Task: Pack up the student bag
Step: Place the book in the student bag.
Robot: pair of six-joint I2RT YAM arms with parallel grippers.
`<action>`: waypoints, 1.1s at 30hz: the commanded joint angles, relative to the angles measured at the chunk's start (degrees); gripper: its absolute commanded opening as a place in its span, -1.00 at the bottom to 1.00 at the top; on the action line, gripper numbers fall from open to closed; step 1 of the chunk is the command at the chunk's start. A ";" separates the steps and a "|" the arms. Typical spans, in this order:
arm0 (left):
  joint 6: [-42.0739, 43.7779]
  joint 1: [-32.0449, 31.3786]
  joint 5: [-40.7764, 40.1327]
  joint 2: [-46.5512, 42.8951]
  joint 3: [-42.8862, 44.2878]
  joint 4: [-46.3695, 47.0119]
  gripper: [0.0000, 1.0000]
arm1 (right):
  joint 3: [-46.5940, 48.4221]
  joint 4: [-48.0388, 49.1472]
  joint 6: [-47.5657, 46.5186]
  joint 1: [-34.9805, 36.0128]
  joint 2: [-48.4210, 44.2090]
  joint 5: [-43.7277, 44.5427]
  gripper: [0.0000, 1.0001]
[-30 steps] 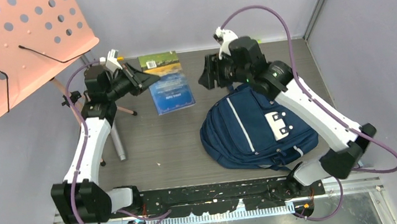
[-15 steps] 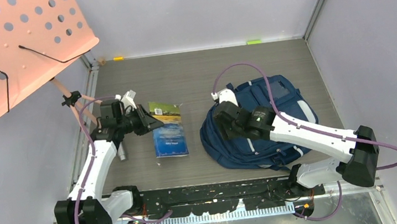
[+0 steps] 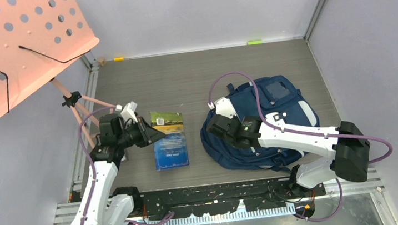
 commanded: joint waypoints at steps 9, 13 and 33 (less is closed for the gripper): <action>-10.33 -0.22 11.35 -14.54 -5.07 -0.38 -1.00 | -1.75 2.37 -2.41 -0.20 -8.41 8.87 -0.99; -13.13 -0.64 11.42 -15.68 -4.08 -0.03 -1.00 | 0.07 3.87 -4.56 -0.28 -19.23 7.39 -0.99; -26.13 -30.26 -6.61 11.01 4.11 34.60 -1.00 | 4.06 9.41 -6.80 -0.65 -29.18 6.00 -0.99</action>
